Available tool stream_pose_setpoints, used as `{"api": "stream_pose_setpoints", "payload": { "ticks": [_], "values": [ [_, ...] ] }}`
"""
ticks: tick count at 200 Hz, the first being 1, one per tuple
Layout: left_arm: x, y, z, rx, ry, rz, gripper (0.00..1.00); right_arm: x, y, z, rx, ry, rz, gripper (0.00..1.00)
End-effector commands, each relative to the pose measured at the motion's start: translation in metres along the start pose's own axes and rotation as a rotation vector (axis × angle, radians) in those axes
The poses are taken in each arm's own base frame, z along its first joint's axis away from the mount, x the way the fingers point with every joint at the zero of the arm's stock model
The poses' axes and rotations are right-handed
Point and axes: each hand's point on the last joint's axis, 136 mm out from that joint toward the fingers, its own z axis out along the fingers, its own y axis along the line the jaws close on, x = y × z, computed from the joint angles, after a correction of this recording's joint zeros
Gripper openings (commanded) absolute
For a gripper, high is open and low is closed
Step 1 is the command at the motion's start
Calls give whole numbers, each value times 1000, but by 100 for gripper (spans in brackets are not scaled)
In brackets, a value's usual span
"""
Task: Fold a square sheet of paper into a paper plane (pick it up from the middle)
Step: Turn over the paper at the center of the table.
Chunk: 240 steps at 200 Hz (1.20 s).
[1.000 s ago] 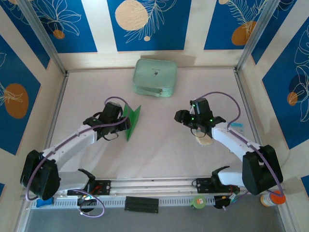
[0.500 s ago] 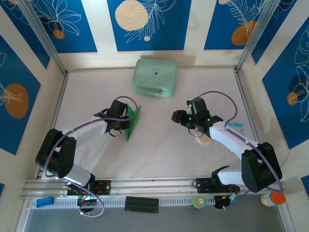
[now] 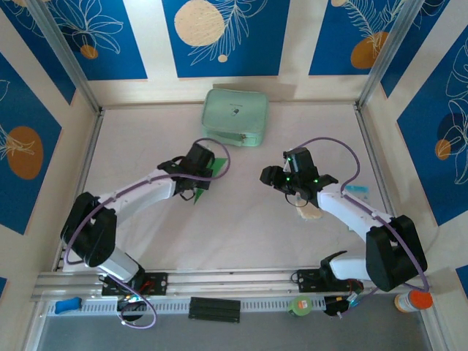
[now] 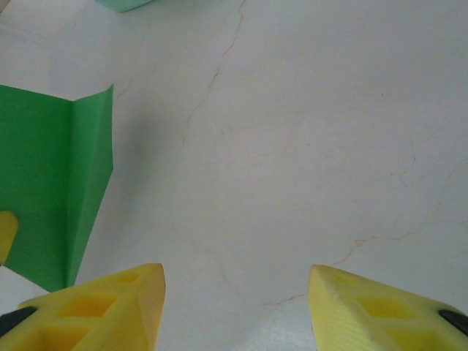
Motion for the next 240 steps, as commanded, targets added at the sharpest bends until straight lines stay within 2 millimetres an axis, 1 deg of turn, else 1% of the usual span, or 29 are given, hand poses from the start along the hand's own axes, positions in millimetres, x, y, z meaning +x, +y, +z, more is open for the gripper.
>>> {"api": "stream_pose_setpoints", "payload": {
  "ticks": [1,18,31,65,82,99,113,140,168,185,201,214,226,228,240],
  "values": [
    [10,12,3,-189,50,109,4,-15,1,-12,-1,-70,33,54],
    [11,2,10,-230,62,152,4,-17,-7,-18,8,-98,68,54],
    [11,-10,15,-243,65,189,4,-18,-14,-21,19,-115,96,54],
    [15,-34,26,-329,72,283,4,-18,-32,-30,52,-160,151,54],
    [21,-50,32,-316,85,312,6,-17,-39,-34,64,-174,177,54],
    [28,-62,38,-287,109,308,10,-18,-43,-35,66,-178,192,54],
    [32,-70,40,-238,124,283,15,-17,-45,-35,68,-175,199,54],
    [32,-92,34,-93,141,227,31,-16,-47,-33,68,-165,210,54],
    [28,-110,17,76,152,156,47,-16,-47,-31,64,-159,214,54],
    [27,-120,4,203,157,99,54,-15,-48,-30,65,-150,216,54],
    [24,-122,-7,324,153,14,56,-15,-47,-27,59,-141,216,54],
    [21,-115,-13,396,142,-67,56,-13,-45,-25,51,-128,210,54],
    [18,-105,-14,440,125,-145,55,-13,-44,-23,46,-116,207,54],
    [20,-103,-13,444,129,-156,54,-13,-44,-22,46,-116,207,54],
    [20,-94,-9,464,124,-216,50,-12,-42,-19,42,-101,203,54]
  ]
}}
